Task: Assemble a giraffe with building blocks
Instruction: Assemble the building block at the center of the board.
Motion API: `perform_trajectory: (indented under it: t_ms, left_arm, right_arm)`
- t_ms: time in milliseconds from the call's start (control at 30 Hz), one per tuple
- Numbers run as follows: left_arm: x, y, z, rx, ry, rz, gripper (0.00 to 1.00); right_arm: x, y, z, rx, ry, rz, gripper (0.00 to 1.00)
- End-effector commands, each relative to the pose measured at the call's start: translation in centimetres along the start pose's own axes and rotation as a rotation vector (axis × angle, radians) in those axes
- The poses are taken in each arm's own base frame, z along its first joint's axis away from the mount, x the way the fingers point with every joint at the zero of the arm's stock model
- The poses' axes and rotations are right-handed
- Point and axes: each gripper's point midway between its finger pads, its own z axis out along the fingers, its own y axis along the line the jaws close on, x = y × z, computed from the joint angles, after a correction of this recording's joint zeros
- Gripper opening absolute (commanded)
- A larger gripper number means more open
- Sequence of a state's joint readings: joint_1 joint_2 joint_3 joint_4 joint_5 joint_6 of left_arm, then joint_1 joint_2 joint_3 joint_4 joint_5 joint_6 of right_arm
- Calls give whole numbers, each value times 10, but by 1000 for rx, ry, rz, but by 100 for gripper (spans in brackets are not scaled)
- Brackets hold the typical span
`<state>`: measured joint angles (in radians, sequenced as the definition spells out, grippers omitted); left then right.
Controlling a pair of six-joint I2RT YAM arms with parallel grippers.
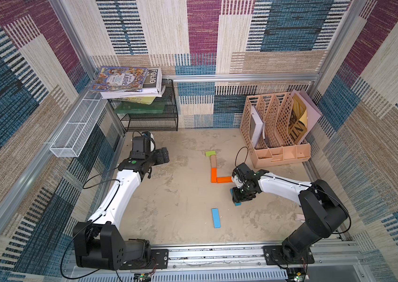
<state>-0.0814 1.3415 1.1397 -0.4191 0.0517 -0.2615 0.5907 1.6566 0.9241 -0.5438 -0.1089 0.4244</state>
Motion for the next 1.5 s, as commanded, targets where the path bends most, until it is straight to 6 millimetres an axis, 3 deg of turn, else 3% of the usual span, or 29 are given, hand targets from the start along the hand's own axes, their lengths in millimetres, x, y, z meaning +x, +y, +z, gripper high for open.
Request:
perform_trajectory:
  t_ms: [0, 800, 1467]
  left_arm:
    - [-6, -2, -1, 8, -22, -1, 93]
    - [-5, -1, 1, 5, -17, 0, 93]
    - [-6, -1, 3, 5, -14, -1, 93]
  right_arm:
    - [1, -10, 8, 54, 13, 6, 40]
    - [-28, -25, 11, 96, -6, 44, 36]
    - [-35, -27, 15, 77, -3, 42, 37]
